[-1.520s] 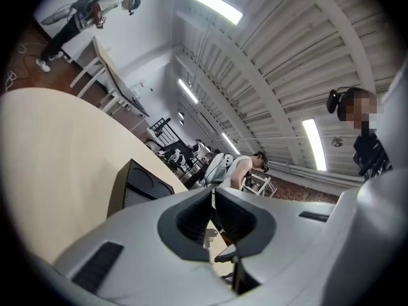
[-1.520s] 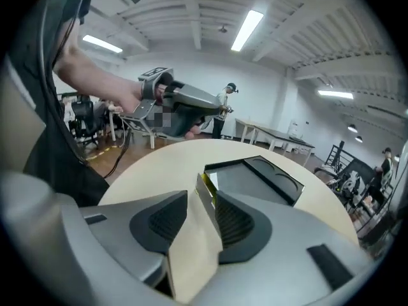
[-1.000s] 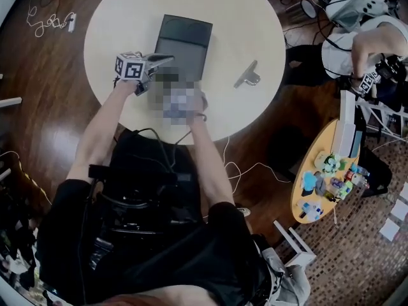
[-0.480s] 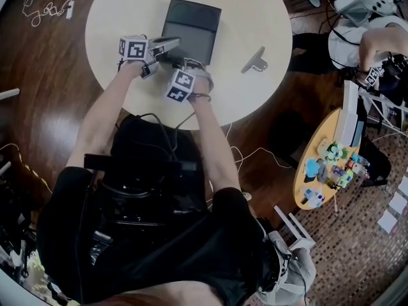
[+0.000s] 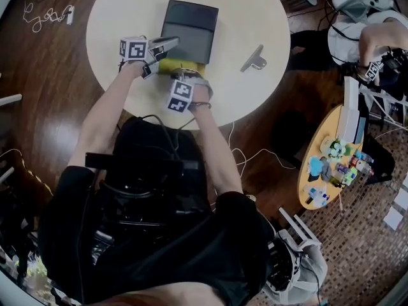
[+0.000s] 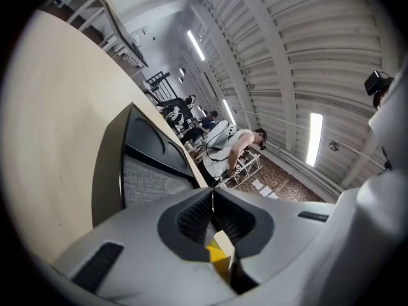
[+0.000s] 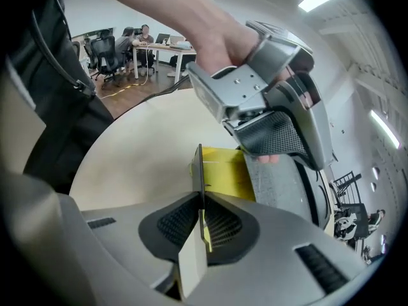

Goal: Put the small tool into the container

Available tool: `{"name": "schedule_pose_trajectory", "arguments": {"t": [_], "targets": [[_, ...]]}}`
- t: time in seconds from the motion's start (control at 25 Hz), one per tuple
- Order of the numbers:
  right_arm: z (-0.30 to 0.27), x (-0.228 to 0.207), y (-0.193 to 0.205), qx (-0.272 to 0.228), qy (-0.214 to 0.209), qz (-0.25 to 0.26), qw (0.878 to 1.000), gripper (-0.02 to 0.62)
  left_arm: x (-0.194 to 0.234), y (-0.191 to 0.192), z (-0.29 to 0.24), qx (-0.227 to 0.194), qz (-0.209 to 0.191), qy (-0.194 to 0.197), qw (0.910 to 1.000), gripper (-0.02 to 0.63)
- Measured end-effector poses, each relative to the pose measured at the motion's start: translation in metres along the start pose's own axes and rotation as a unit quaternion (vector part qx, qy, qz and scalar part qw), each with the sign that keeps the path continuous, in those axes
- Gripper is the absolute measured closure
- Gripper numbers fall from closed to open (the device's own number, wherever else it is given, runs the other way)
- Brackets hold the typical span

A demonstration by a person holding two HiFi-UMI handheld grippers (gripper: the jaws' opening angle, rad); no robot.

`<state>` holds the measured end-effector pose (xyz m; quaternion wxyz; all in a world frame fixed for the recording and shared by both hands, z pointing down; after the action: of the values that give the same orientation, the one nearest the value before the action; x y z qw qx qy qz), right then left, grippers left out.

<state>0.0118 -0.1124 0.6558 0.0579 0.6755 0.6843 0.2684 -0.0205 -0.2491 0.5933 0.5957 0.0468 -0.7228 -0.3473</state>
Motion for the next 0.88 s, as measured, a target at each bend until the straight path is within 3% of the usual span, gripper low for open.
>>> {"name": "schedule_pose_trajectory", "arguments": {"t": [0.6, 0.88], "targets": [[0.011, 0.032, -0.002, -0.002, -0.016, 0.001, 1.000, 0.572, 0.000, 0.001, 0.000, -0.003, -0.005, -0.011, 0.9999, 0.607], [0.011, 0.044, -0.002, -0.005, -0.047, -0.009, 0.999, 0.562, 0.000, 0.000, -0.001, -0.003, -0.004, -0.010, 0.9999, 0.607]]}}
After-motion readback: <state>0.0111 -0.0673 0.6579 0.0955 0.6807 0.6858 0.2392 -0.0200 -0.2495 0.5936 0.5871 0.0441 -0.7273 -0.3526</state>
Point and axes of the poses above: the fingertips, and each gripper's own axes: z backward along the fingers, x to its left, y out of its underside, the point moved 4 cm from there along z, backward along the fingers, and after that the axes turned 7 degrees about -x, right-handed, at the moved point
